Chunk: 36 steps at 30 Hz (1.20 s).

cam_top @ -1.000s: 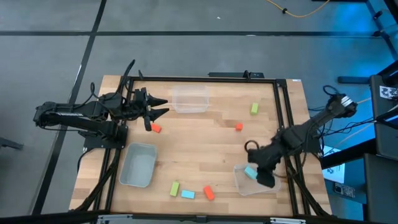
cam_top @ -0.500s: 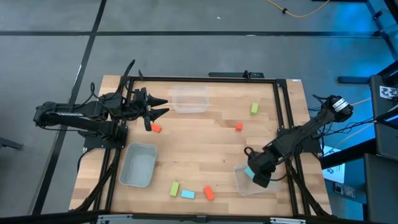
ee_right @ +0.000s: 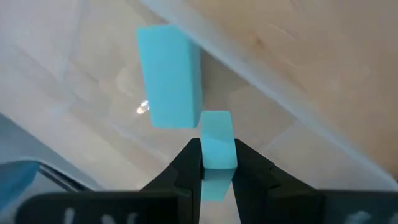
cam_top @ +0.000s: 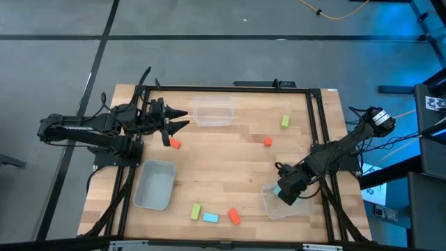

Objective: Sort & place blocks by color
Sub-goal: Put the top light blue half pillar block into the bottom right transparent bin, then put the light blue half pillar block into the bottom transparent bin

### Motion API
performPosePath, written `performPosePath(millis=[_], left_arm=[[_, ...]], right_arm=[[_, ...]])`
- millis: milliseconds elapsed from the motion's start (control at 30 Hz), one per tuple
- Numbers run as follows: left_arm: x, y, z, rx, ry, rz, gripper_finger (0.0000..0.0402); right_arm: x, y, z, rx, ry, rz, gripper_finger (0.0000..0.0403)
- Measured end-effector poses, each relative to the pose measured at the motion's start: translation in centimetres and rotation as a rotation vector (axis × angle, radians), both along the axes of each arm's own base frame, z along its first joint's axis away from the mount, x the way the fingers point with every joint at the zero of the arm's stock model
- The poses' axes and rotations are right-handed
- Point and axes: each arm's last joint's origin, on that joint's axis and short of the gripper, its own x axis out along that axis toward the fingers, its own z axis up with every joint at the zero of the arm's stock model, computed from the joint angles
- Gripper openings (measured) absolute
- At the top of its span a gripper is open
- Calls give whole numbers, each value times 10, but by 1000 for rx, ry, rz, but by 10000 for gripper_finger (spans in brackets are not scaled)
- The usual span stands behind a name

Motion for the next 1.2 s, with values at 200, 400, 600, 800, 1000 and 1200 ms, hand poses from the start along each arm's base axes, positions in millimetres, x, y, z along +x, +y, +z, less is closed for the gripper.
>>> performPosePath(millis=[200, 400, 600, 800, 1000, 1200], left_arm=[[0, 0, 1, 0, -8, 3, 187], [0, 0, 1, 0, -9, 2, 187], [0, 0, 1, 0, -9, 2, 187], [0, 0, 1, 0, -9, 2, 187], [0, 0, 1, 0, -9, 2, 187], [0, 0, 1, 0, -8, 2, 187]], right_arm=[[2, 1, -6, -19, 30, -16, 62], [4, 2, -10, -22, 36, -19, 62], [3, 2, -10, -39, 41, -43, 62], [3, 2, -10, -38, 48, -63, 105], [3, 2, -10, -39, 46, -62, 131], [3, 2, -10, -33, 49, -59, 131]])
